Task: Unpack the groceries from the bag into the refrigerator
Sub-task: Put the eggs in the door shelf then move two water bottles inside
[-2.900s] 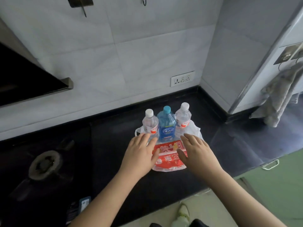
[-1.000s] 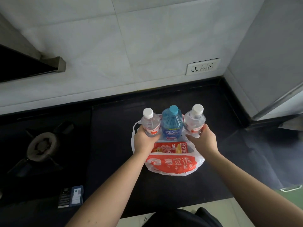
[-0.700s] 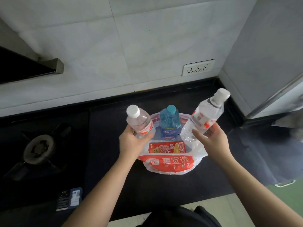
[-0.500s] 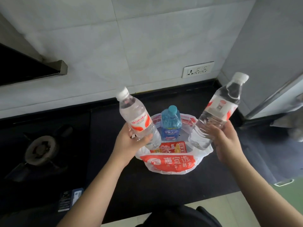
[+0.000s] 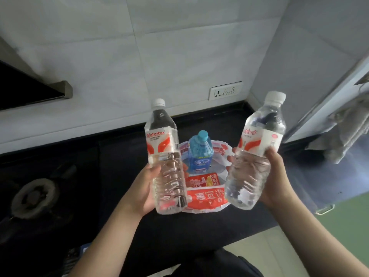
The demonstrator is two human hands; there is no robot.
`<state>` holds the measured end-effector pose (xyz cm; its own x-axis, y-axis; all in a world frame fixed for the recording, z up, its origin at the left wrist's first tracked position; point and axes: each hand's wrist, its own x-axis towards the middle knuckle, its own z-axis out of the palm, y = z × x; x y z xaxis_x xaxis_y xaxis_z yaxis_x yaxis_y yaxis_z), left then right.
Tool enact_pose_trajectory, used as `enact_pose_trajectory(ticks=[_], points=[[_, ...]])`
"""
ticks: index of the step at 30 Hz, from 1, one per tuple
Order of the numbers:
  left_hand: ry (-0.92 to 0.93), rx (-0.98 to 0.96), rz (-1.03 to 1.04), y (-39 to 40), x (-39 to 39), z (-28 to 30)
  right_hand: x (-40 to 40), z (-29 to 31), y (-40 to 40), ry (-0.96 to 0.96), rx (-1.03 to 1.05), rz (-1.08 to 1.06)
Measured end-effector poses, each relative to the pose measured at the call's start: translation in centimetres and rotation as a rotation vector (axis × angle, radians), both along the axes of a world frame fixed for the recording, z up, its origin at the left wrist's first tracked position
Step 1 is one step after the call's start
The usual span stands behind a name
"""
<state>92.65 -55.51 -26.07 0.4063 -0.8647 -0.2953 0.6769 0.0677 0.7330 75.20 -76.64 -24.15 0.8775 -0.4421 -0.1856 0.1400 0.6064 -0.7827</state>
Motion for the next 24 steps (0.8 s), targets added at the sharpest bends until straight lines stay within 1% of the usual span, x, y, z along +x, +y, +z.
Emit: enact_pose_trajectory(ticks=[2, 4, 7, 12, 14, 15, 16, 19, 22, 24], points=[[0.049, -0.064, -0.042, -0.1, -0.1, -0.1, 0.0, -0.3, 1.0, -0.011, 0.047, 0.046], [0.080, -0.098, -0.032, -0.3, -0.4, -0.1, -0.1, -0.3, 1.8, -0.007, 0.136, 0.076], [0.106, -0.131, -0.025, -0.4, -0.7, -0.2, -0.6, 0.1, 2.9, -0.003, 0.199, 0.105], [0.127, -0.190, -0.037, 0.3, -0.9, -0.3, -1.4, 0.0, 3.9, -0.009, 0.302, 0.111], [0.164, -0.205, -0.036, 0.5, -1.0, -0.2, -1.6, -0.5, 4.3, -0.078, 0.312, 0.133], [0.179, -0.212, -0.029, 0.7, -1.2, 0.0, -1.9, -1.0, 4.0, -0.091, 0.314, 0.098], [0.195, -0.219, -0.023, 0.8, -1.3, 0.2, -2.3, -0.8, 3.7, -0.055, 0.285, 0.046], [0.280, -0.237, -0.001, 1.5, -1.8, 0.9, -1.8, -0.8, 4.5, -0.080, 0.413, 0.099], [0.276, -0.232, 0.050, 2.4, -2.4, 1.4, -1.9, -0.6, 4.3, -0.064, 0.363, 0.010], [0.241, -0.232, 0.049, 2.8, -3.1, 1.7, -2.1, -0.2, 4.3, -0.056, 0.351, 0.044]])
